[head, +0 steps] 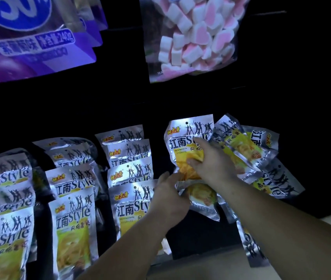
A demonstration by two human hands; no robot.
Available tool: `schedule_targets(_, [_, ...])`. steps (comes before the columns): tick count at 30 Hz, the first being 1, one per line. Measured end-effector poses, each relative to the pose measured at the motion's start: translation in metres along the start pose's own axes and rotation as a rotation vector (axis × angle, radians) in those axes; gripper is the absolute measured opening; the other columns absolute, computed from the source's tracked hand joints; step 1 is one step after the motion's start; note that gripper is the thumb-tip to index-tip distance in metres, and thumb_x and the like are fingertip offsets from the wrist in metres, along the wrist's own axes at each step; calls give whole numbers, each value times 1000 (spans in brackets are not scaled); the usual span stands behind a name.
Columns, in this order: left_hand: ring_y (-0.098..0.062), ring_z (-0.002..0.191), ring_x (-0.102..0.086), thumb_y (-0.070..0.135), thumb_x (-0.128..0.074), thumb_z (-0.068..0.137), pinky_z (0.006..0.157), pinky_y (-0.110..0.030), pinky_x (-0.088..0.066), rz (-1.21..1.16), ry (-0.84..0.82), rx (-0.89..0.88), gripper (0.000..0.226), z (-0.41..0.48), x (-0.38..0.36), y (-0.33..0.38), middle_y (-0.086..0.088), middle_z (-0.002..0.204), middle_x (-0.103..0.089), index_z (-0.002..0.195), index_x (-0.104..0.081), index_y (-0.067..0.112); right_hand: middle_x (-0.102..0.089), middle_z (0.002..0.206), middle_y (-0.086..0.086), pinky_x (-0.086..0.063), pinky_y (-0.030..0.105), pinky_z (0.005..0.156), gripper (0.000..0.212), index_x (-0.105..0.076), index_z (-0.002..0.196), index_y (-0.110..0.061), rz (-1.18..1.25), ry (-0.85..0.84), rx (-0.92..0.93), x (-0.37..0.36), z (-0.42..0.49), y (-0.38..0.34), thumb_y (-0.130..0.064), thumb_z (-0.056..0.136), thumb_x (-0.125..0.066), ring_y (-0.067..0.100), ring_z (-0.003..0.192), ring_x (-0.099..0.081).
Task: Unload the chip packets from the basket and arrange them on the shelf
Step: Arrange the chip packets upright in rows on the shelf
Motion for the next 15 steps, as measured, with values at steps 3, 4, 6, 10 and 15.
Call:
schedule_targets(3, [-22, 86, -66, 6, -56, 80, 64, -25, -47, -106, -68, 58, 37, 10, -2, -6, -6, 101, -64, 101, -67, 34, -58, 142, 1, -47, 33, 78, 67, -41, 151, -36, -80, 34, 2, -10, 18, -10, -48, 92, -70, 28, 122, -58])
schedule_targets(4, [-12, 69, -64, -2, -53, 84, 55, -22, -43, -135, -110, 64, 44, 13, -3, -5, -2, 90, -64, 97, -64, 37, -61, 138, 0, -47, 33, 80, 67, -43, 150, -36, -113, 36, 13, -14, 23, -14, -50, 91, -70, 26, 124, -56])
schedule_targets(6, [-3, 48, -53, -10, -48, 90, 44, -16, -38, -176, -174, 68, 60, 17, -5, -3, 6, 78, -62, 95, -53, 50, -63, 136, 0, -48, 35, 83, 66, -44, 149, -37, -113, -2, 13, -25, 31, -19, -50, 90, -71, 26, 125, -56])
schedule_targets(10, [-3, 58, -53, -15, -47, 91, 47, -12, -40, -320, -282, 124, 75, 26, -18, -7, 6, 94, -64, 94, -41, 60, -59, 143, -2, -50, 38, 89, 67, -43, 151, -37, -11, -67, -23, -39, 43, -17, -44, 91, -73, 28, 127, -57])
schedule_targets(15, [-23, 114, -66, 2, -57, 88, 58, -16, -50, -264, -296, 154, 89, 40, -35, -25, 4, 157, -42, 151, -28, 57, -55, 146, 1, -51, 41, 102, 59, -46, 150, -33, 189, -204, 18, -52, 40, -6, -16, 97, -66, 27, 133, -53])
Point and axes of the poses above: each hand's wrist, its own z-axis towards the middle knuckle, its own x-axis out of the back of the hand, y = z × x, the point moved 8 cm from there along z, towards the middle knuckle
